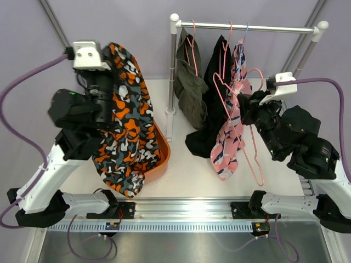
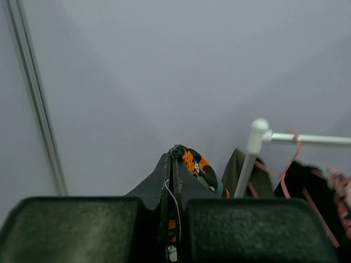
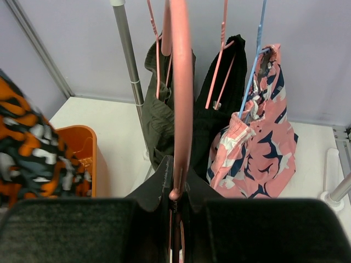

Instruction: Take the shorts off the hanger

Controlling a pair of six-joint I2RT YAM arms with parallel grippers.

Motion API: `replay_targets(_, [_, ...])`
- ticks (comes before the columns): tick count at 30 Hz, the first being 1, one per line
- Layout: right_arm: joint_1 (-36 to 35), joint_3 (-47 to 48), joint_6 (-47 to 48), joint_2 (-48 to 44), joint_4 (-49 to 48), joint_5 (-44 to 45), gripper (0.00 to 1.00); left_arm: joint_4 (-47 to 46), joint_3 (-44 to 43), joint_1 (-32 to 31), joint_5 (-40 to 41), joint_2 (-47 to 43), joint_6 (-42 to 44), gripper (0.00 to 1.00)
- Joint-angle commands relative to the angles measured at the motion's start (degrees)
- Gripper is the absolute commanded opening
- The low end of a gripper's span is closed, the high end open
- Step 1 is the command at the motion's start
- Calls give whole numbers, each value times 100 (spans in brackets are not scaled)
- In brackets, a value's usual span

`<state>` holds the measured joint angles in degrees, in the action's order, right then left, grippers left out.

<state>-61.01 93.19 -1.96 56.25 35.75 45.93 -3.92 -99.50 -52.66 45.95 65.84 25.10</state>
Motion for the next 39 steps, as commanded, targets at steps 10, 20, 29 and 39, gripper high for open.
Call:
replay_targets(10, [19, 375, -174, -553, 248, -321, 0, 2543, 3654, 960, 546, -1467, -5429, 0])
replay_targets(20, [19, 885, 389, -896, 170, 144, 0, 2994, 6829, 960, -148, -2419, -8204, 0])
replay_targets(29, [19, 683, 837, -511, 73, 917, 0, 2449, 7542, 1153, -1185, -1645, -9330, 10])
replay_targets(39, [46, 226, 591, -659, 344, 1585, 0, 2914, 6788, 1153, -1168, -2532, -8207, 99])
